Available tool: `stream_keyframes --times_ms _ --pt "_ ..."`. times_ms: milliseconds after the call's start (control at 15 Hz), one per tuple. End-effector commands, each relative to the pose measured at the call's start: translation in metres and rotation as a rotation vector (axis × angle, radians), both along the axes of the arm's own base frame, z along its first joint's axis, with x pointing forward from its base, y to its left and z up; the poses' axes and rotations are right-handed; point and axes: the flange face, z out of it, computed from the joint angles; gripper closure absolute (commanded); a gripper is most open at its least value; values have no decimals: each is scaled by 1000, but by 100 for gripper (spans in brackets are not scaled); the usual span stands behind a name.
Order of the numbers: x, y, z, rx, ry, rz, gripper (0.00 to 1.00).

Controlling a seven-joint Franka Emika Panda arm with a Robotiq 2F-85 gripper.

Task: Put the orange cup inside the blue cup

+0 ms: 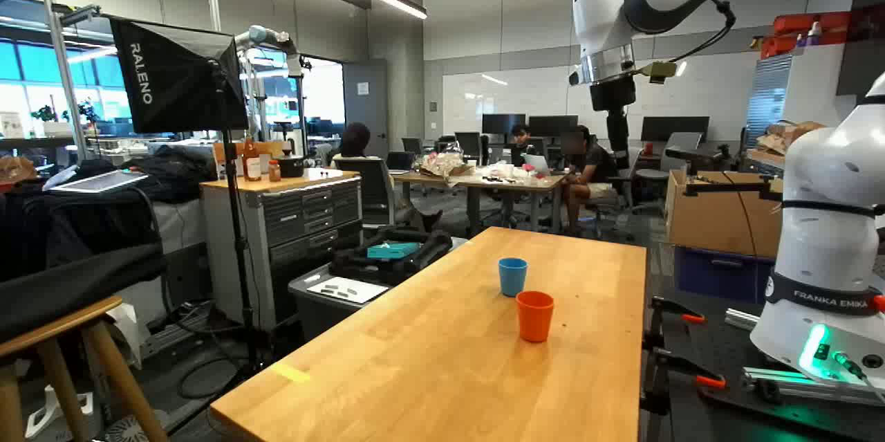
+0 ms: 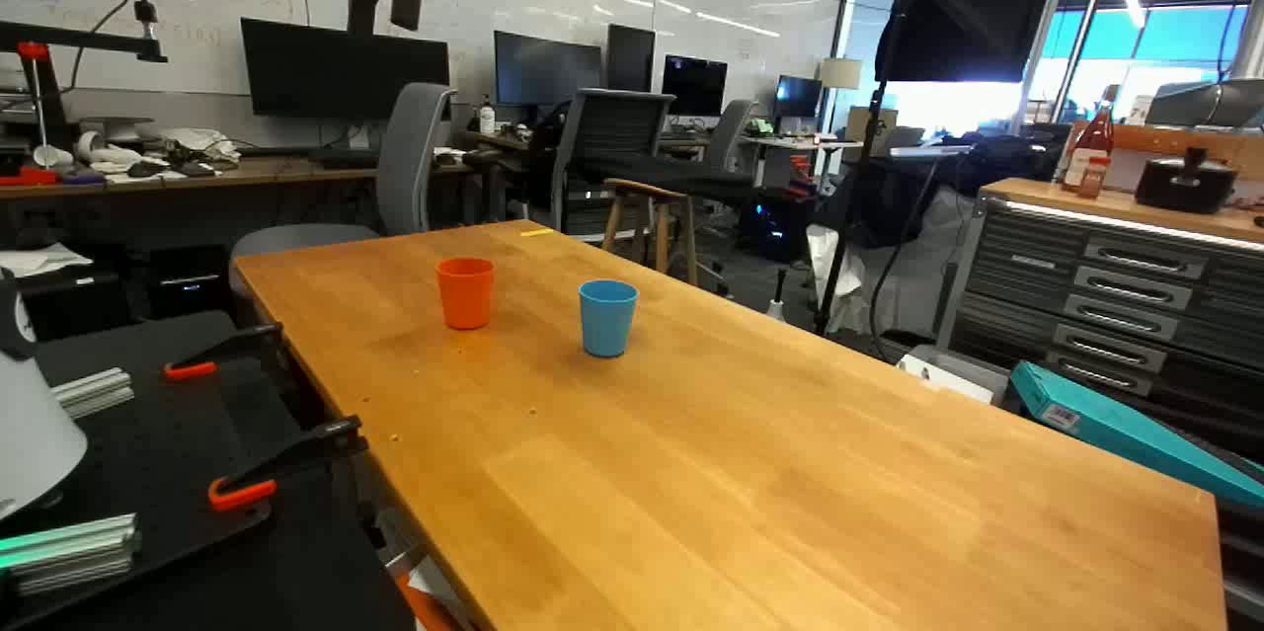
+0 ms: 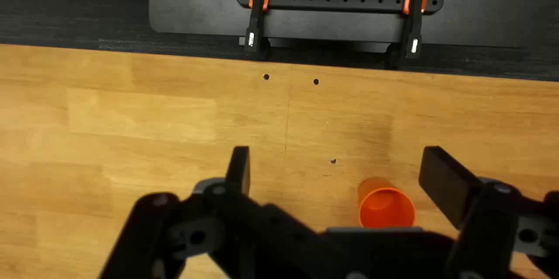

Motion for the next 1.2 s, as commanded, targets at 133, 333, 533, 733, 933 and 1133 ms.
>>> stream_keyframes --times_ms 133,333,533,733,933,1133 --pt "1 0 3 1 -7 0 0" --pt "1 0 4 1 -8 0 0" --pt "6 22 -12 -4 -101 43 0" --pt "15 56 -45 -7 -181 121 0" --pt "17 89 -84 -13 -227 196 0" --pt "26 108 -126 -28 -240 238 0"
